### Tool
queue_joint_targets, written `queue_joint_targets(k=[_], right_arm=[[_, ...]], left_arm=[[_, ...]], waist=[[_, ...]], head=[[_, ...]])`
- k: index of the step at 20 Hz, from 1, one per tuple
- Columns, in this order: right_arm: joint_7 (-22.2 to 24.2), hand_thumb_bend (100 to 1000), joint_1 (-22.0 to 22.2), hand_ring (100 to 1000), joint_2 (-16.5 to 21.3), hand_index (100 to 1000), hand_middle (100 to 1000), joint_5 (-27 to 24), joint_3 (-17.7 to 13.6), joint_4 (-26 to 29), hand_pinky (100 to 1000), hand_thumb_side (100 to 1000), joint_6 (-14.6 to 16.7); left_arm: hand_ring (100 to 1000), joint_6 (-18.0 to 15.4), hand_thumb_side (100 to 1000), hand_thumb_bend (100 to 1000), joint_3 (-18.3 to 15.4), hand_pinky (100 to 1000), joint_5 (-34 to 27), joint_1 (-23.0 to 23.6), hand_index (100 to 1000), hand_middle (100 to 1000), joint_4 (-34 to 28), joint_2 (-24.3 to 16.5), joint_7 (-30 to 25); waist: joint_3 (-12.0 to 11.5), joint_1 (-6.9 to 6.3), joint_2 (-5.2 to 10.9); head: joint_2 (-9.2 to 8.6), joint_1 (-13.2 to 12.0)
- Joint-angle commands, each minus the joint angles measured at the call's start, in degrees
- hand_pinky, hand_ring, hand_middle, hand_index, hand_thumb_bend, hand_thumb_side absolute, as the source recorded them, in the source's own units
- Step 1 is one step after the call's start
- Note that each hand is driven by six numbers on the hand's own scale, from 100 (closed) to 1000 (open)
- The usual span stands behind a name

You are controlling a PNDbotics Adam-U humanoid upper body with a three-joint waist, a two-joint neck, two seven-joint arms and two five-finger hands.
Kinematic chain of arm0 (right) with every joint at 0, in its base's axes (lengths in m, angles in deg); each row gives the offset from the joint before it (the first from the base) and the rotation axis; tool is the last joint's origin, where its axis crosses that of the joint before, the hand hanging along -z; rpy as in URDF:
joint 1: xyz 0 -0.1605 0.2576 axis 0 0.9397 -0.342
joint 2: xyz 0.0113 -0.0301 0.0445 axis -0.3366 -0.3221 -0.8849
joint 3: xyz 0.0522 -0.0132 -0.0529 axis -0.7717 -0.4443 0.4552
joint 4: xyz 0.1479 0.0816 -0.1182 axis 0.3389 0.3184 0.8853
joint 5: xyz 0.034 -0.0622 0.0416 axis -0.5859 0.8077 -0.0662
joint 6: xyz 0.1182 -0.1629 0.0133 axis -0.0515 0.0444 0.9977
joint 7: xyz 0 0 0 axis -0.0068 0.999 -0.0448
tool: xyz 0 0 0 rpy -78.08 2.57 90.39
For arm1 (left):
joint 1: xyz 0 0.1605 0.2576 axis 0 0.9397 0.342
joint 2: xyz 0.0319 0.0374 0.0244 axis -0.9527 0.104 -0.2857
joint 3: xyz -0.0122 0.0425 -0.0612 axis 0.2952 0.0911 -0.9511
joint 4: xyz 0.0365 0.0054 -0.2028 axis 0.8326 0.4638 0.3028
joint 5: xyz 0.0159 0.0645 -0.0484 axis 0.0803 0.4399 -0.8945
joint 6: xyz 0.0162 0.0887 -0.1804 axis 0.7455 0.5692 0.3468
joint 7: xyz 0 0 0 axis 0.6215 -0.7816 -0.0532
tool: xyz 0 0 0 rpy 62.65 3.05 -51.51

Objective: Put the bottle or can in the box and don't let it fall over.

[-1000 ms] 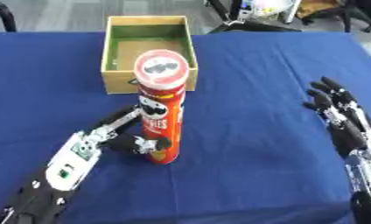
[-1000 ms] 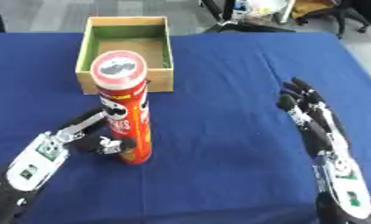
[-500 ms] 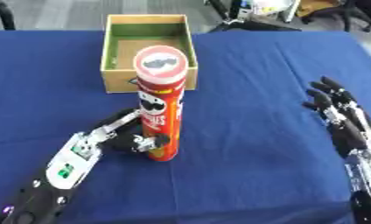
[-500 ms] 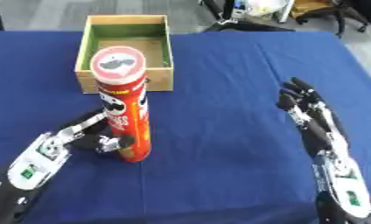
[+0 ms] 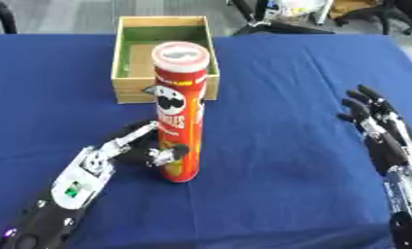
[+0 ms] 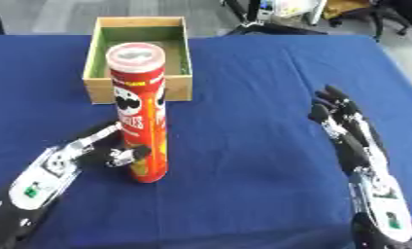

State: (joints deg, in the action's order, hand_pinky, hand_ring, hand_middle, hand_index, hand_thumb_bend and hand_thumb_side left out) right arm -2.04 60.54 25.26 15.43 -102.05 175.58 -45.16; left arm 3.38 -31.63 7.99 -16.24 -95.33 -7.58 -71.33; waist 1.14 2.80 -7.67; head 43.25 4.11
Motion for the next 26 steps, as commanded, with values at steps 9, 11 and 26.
queue_joint_targets(k=[9, 11, 26], right_arm=[[-0.55, 564, -0.36, 887, 0.76, 924, 845, -0.4, -0.78, 0.95, 792, 438, -0.07], [-0.69, 564, -0.32, 887, 0.77, 924, 845, -0.35, -0.87, 0.96, 792, 436, -0.07], [-0.88, 562, -0.22, 887, 0.73, 924, 844, -0.19, -0.97, 1.03, 793, 434, -0.19]], left_arm=[[565, 1.8, 487, 135, -1.33, 436, -1.53, -1.27, 937, 551, -2.2, -0.44, 5.8], [508, 2.1, 467, 100, -1.56, 370, -2.15, -1.25, 908, 488, -2.41, -0.46, 7.26], [347, 5.31, 456, 100, -6.5, 175, -11.87, -1.78, 828, 309, -11.53, -3.17, 14.53]], waist=[[0.22, -0.22, 0.73], [0.26, -0.24, 0.74], [-0.21, -0.35, 0.99]], head=[[0.25, 0.11], [0.22, 0.09], [0.02, 0.25]])
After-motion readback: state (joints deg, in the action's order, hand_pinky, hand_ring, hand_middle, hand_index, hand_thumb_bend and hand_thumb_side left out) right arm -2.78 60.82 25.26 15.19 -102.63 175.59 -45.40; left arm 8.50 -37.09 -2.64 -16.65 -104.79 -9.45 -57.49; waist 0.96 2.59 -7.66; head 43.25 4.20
